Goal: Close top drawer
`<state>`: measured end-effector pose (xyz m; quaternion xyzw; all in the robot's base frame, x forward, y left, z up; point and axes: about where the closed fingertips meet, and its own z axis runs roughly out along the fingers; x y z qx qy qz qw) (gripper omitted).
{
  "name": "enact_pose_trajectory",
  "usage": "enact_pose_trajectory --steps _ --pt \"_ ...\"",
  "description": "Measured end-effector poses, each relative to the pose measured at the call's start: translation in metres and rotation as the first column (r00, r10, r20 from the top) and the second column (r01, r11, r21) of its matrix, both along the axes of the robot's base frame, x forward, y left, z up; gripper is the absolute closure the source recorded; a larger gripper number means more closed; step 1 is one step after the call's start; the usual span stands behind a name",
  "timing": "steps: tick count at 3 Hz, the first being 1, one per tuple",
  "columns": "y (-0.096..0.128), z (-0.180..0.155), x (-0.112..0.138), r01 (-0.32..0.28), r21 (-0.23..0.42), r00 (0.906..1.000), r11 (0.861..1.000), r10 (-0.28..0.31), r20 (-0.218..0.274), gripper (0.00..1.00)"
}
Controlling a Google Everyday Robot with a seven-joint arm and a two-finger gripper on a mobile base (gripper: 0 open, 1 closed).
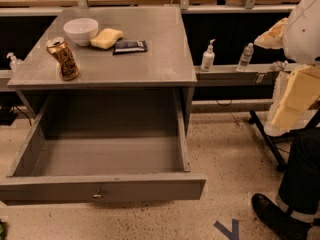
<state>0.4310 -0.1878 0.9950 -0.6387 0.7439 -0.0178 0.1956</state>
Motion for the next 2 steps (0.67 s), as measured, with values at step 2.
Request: enact_pose_trajectory --steps 2 --pt "0.037 -0.05 0.029 0.05 -0.001 0.9987 0.999 -0.05 -0.007 0.0"
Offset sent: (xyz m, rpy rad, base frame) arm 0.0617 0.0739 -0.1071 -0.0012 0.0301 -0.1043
